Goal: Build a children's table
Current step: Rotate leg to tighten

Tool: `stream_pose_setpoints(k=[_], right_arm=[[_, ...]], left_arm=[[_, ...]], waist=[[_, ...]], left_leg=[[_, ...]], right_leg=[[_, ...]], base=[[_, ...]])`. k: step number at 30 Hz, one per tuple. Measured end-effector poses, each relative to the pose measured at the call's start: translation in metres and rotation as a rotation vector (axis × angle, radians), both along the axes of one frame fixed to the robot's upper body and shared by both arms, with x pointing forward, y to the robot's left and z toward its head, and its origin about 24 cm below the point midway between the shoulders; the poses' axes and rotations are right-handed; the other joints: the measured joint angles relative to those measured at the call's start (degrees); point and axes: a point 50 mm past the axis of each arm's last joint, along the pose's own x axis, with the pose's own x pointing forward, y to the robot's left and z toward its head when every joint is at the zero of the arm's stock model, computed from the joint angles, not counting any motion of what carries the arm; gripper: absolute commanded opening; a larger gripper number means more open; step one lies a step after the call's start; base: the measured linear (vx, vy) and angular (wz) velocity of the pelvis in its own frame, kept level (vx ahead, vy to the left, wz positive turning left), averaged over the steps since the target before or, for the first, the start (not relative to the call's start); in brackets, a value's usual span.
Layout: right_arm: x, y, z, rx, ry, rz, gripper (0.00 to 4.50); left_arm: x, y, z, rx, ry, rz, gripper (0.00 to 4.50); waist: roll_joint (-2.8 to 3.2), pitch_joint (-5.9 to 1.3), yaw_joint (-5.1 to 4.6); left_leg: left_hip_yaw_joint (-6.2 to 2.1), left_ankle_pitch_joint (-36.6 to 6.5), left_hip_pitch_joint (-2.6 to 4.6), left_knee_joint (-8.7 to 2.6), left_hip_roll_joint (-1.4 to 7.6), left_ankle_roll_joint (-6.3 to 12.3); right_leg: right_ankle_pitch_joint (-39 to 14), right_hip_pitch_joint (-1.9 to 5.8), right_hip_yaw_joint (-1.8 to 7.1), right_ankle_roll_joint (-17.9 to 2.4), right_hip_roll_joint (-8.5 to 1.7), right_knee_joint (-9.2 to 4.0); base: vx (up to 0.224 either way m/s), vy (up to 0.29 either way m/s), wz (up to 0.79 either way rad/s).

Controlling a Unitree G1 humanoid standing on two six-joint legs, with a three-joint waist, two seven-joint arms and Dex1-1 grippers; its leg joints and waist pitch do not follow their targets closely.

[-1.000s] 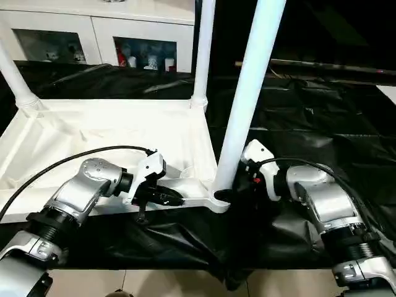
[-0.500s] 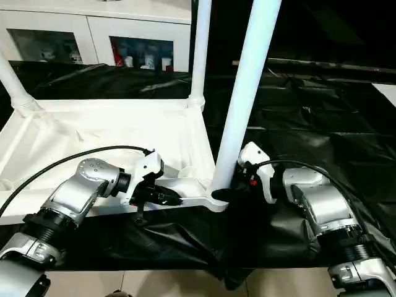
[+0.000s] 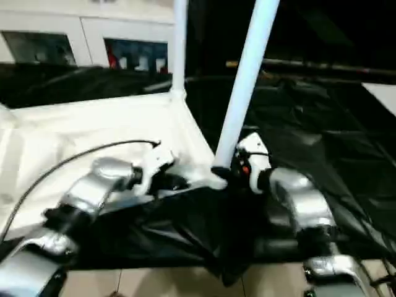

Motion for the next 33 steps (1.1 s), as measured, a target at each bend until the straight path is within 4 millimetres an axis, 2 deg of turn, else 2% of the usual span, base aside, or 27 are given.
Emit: stream_pose_setpoints(k=[5, 10, 11, 13, 19, 23, 28, 33], right_arm=[[0.019, 0.023, -0.001, 0.003, -0.011, -0.27, 2.04], [0.022, 0.026, -0.002, -0.005, -0.017, -0.304, 2.04], [0.022, 0.026, -0.003, -0.003, -0.02, -0.304, 2.58], [0.021, 0.025, -0.003, -0.002, -0.022, -0.292, 2.71], [0.015, 0.013, -0.002, -0.026, -0.031, -0.153, 3.13], [0.006, -0.004, 0.002, -0.061, -0.023, -0.011, 3.53], [-0.013, -0.029, 0.013, -0.118, -0.004, 0.209, 3.88], [-0.029, -0.047, 0.023, -0.151, 0.029, 0.36, 4.28]], left_arm=[[0.005, -0.026, -0.002, 0.025, -0.048, 0.118, 0.0], [0.005, -0.03, -0.003, 0.032, -0.062, 0.129, 0.0], [0.005, -0.03, -0.003, 0.034, -0.067, 0.126, 0.0], [0.005, -0.029, -0.003, 0.037, -0.073, 0.121, 0.0], [0.005, -0.024, -0.002, 0.033, -0.067, 0.077, 0.0], [0.004, -0.017, -0.001, 0.03, -0.058, 0.007, 0.0], [-0.001, -0.005, 0.0, 0.011, -0.033, -0.125, 0.0], [-0.011, 0.008, 0.002, -0.01, 0.022, -0.283, 0.0]], waist=[[-0.07, -0.13, -0.41], [-0.34, -0.3, -0.37], [-0.34, -0.3, -0.35], [-0.35, -0.29, -0.35], [-0.33, -0.28, -0.18], [-0.21, -0.24, 0.46], [-0.01, -0.13, 1.27], [0.33, 0.01, 1.8]], left_leg=[[-0.02, -0.01, -0.08, -0.08, -0.09, 0.0], [-0.05, -0.02, -0.06, -0.23, -0.11, 0.0], [-0.05, -0.01, -0.06, -0.23, -0.11, 0.0], [-0.05, -0.01, -0.06, -0.22, -0.11, 0.0], [-0.07, -0.01, -0.07, -0.28, -0.09, 0.0], [-0.07, -0.01, -0.07, -0.29, -0.09, 0.01], [-0.06, -0.01, -0.08, -0.33, -0.07, 0.01], [-0.03, -0.02, -0.13, -0.37, 0.09, 0.01]], right_leg=[[0.01, 0.01, 0.04, -0.02, -0.03, -0.1], [0.05, 0.02, -0.01, -0.09, -0.03, -0.12], [0.03, 0.02, -0.02, -0.05, -0.03, -0.12], [-0.08, 0.02, -0.01, 0.14, -0.03, -0.12], [-0.1, 0.01, -0.05, 0.16, -0.02, -0.13], [-0.09, 0.0, -0.05, 0.14, -0.02, -0.13], [0.01, 0.0, -0.04, -0.03, -0.02, -0.2], [0.01, -0.01, -0.04, -0.03, -0.05, -0.22]], base=[[0.0, 0.0, 0.0], [0.0, 0.0, 0.0], [0.0, 0.0, 0.0], [0.0, 0.0, 0.0], [0.0, 0.0, 0.0], [0.0, 0.0, 0.0], [0.0, 0.0, 0.0], [0.0, 0.0, 0.0]])
